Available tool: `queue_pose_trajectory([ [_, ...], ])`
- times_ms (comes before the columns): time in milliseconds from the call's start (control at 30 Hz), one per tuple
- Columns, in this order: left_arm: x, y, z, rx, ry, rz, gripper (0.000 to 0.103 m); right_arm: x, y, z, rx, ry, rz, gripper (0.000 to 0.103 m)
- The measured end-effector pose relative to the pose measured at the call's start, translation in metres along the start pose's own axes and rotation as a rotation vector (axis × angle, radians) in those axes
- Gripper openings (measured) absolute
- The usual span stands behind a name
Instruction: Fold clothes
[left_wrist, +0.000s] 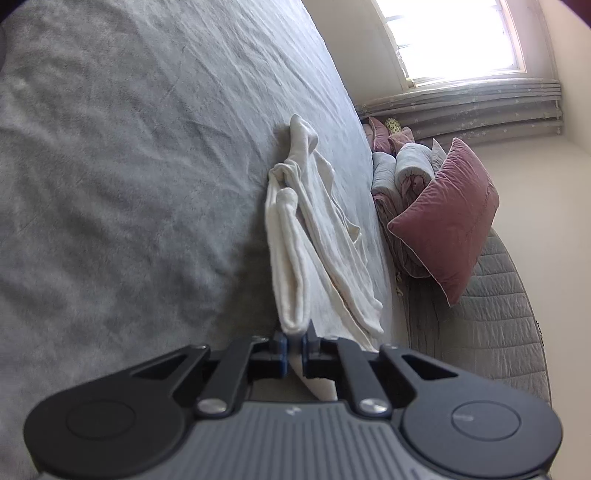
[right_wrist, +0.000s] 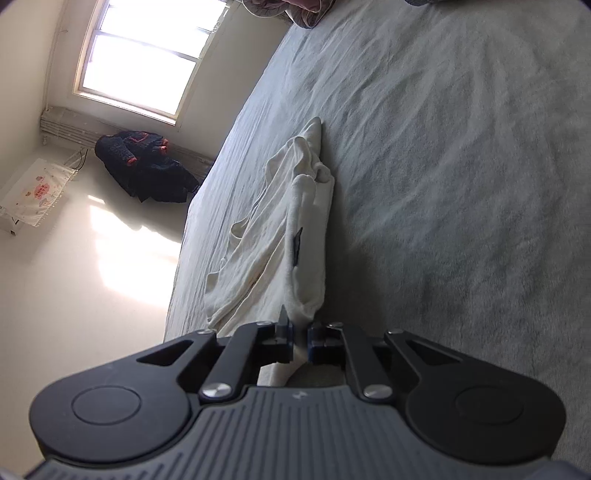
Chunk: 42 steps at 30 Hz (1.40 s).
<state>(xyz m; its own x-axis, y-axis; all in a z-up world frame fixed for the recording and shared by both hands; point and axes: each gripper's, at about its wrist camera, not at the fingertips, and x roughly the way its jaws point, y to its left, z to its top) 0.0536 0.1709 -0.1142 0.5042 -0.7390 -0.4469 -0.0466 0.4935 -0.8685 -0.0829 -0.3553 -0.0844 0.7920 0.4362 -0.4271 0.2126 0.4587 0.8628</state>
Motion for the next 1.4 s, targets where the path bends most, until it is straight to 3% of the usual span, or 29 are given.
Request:
queue_pose_trajectory([
  [200,-0.022,0.009,-0.012,0.033,0.041,0.016,0.0,-0.022,-0.01,-0.012,-0.037,0.024,-0.035,0.002],
  [300,-0.031,0.013,-0.016,0.05,0.049,0.032,0.009,-0.028,-0.016,-0.012,-0.045,0.006,-0.058,0.013],
  [367,-0.034,0.011,-0.014,0.083,0.022,0.065,0.025,-0.03,-0.018,-0.01,-0.044,-0.01,-0.064,0.013],
  [500,-0.03,0.004,-0.006,0.134,-0.007,0.069,0.043,-0.021,-0.012,-0.004,-0.058,-0.028,-0.069,0.017],
  [533,-0.026,0.003,-0.005,0.136,0.005,0.065,0.049,-0.016,-0.009,-0.003,-0.064,-0.025,-0.072,0.022],
  [567,-0.021,0.002,-0.004,0.137,0.02,0.06,0.052,-0.01,-0.007,-0.002,-0.067,-0.022,-0.082,0.038],
  [600,-0.018,0.001,-0.005,0.141,0.022,0.071,0.053,-0.005,-0.006,-0.002,-0.069,-0.025,-0.092,0.044],
  [667,-0.015,-0.004,-0.007,0.17,0.008,0.103,0.052,0.004,-0.004,-0.002,-0.077,-0.026,-0.118,0.046],
  [733,-0.019,-0.022,-0.014,0.31,-0.039,0.182,0.053,0.005,0.0,-0.003,-0.1,-0.048,-0.16,0.046],
  [800,-0.024,-0.044,-0.025,0.499,-0.088,0.259,0.053,0.002,0.013,-0.007,-0.208,-0.076,-0.21,0.046],
  [867,-0.026,-0.06,-0.033,0.651,-0.106,0.282,0.055,0.0,0.027,-0.012,-0.317,-0.103,-0.259,0.046],
  [933,-0.026,-0.074,-0.04,0.815,-0.099,0.269,0.055,0.0,0.046,-0.021,-0.506,-0.102,-0.291,0.046],
  [1067,-0.009,-0.094,-0.053,1.109,-0.001,0.279,0.056,0.009,0.072,-0.041,-0.862,-0.044,-0.328,0.047],
  [1233,0.023,-0.098,-0.074,1.416,0.166,0.318,0.056,0.027,0.069,-0.062,-1.141,0.117,-0.353,0.047],
  [1333,0.035,-0.092,-0.072,1.515,0.235,0.376,0.056,0.04,0.065,-0.067,-1.273,0.193,-0.404,0.047],
  [1400,0.036,-0.089,-0.066,1.526,0.253,0.365,0.056,0.047,0.058,-0.067,-1.334,0.245,-0.445,0.047],
])
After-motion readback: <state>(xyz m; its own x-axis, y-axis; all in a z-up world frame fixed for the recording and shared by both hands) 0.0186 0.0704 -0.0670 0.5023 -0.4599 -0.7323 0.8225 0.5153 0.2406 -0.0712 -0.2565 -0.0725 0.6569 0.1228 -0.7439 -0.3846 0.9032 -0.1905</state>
